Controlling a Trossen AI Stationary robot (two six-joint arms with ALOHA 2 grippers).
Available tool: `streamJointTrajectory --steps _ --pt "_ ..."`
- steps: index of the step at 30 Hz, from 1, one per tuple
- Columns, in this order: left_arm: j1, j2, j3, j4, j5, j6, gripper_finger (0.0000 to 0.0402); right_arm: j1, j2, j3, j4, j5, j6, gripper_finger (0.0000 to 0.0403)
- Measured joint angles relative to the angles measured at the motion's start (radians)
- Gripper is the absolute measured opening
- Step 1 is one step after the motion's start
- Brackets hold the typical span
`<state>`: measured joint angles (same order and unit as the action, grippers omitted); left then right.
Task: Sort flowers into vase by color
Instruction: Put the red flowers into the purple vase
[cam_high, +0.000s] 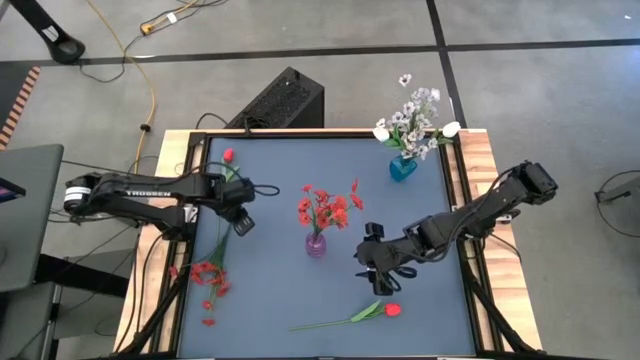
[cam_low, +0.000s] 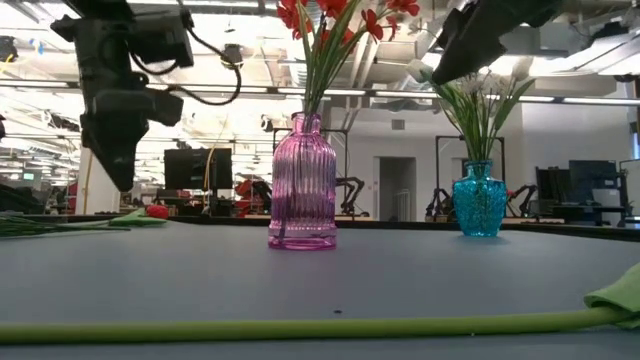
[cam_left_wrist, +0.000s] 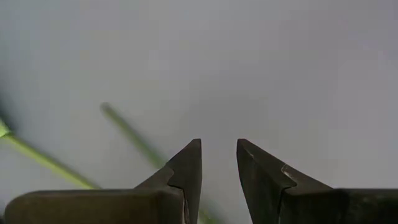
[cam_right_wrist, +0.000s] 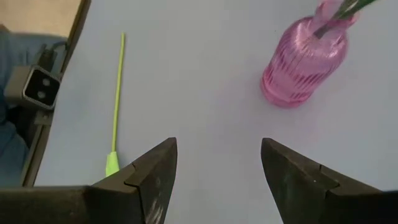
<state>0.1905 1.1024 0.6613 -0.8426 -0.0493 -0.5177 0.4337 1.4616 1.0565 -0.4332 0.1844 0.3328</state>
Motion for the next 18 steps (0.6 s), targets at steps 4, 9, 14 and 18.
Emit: streamJointTrajectory --steps 4,9,14,18 --pt "0.057 0.022 0.0 -0.024 0.035 0.051 0.0095 -0.002 0.0 0.0 0.001 0.0 0.008 0.026" --pt "0.107 0.034 0.0 -0.032 0.053 0.092 0.0109 -0.001 0.0 0.0 0.012 0.001 0.009 0.026" --pt "0.082 0.057 0.0 -0.083 0.107 0.061 0.0113 0.004 0.0 0.0 0.016 0.003 0.009 0.026" --pt "0.045 0.075 0.0 -0.168 0.022 0.003 0.0113 0.004 0.0 0.0 0.016 0.003 0.0 0.026"
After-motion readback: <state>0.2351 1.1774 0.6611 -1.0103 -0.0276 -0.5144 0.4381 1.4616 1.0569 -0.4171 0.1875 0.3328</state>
